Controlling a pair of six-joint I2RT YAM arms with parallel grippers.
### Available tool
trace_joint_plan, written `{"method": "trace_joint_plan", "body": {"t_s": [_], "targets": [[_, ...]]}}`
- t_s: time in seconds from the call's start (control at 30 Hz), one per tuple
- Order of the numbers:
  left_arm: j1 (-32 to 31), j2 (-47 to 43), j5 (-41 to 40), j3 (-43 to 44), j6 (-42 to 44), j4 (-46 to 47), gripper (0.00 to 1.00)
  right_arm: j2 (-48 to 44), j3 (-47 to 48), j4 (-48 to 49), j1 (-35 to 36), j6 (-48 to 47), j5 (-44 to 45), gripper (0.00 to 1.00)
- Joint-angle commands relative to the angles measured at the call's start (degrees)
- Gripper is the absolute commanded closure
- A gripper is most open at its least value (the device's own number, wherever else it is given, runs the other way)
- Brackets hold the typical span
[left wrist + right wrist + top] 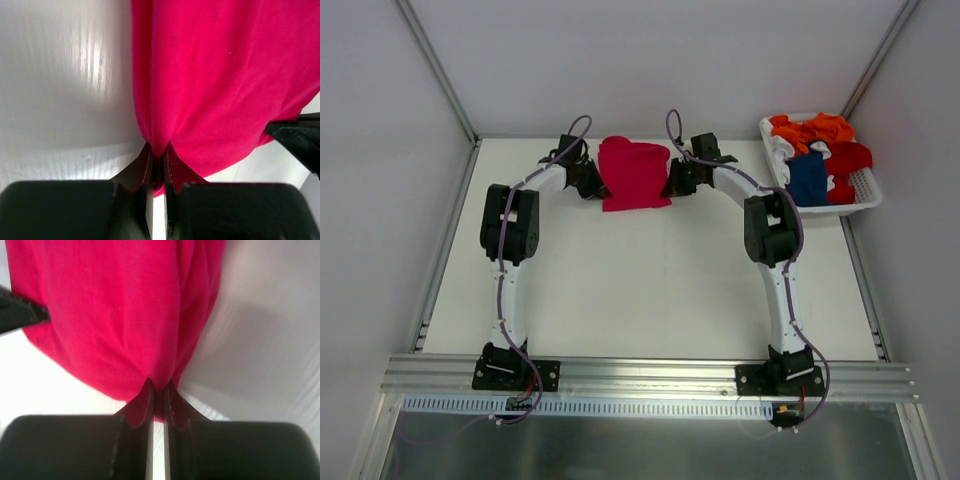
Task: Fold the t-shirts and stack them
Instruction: Fold the tshirt
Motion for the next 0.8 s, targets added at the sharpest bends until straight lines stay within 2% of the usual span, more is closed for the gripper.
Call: {"method": "trace_joint_plan", "body": {"t_s": [0.0,0.13,0.17,0.27,0.43,0.53,0.6,0.63,0.67,0.7,0.77], "targets": [[-0.7,-4.9,0.3,-4.8,1.1,-1.2,1.0,-6.5,-8.0,-1.9,1.0,0.4,-3.0,0.99],[-2.1,-13.0,-1.4,-18.0,3.1,-0.7,1.0,-15.9,-23.5,2.9,1.2,4.2,-4.4,1.0],[-2.6,-16.5,-1.4,-20.4,3.1,-0.4,1.0,-20.4,-31.2,6.2,1.5,4.9,-4.5,0.99],[-5.5,-23.5,-1.9,-30.1,3.1,0.0,1.0,-28.5,-43.4,8.3,3.0,6.0,-5.8,0.99],[-12.0,-34.9,-3.1,-45.8,-0.1,0.6,1.0,-38.6,-57.3,8.2,9.2,7.7,-5.0,1.0],[-12.9,-42.9,-1.9,-52.9,-2.8,0.5,1.0,-44.2,-62.3,7.6,12.0,10.1,-3.7,0.92],[-13.0,-48.8,-0.9,-56.3,-3.8,0.5,0.79,-48.4,-64.1,6.9,12.0,10.6,-3.8,0.8],[-12.9,-52.3,-0.3,-56.9,-3.9,0.2,0.66,-49.7,-64.0,4.2,12.0,9.9,-3.1,0.64],[-12.9,-53.9,-0.1,-56.9,-3.3,-0.3,0.4,-51.1,-63.2,1.9,11.7,8.9,-2.7,0.57],[-12.9,-55.9,-0.2,-55.6,-2.6,-1.5,0.36,-53.3,-60.9,-3.2,11.5,7.7,-2.4,0.47],[-12.5,-57.1,0.3,-53.2,-0.8,-4.4,0.29,-55.5,-57.5,-8.8,11.1,3.1,-1.1,0.39]]}}
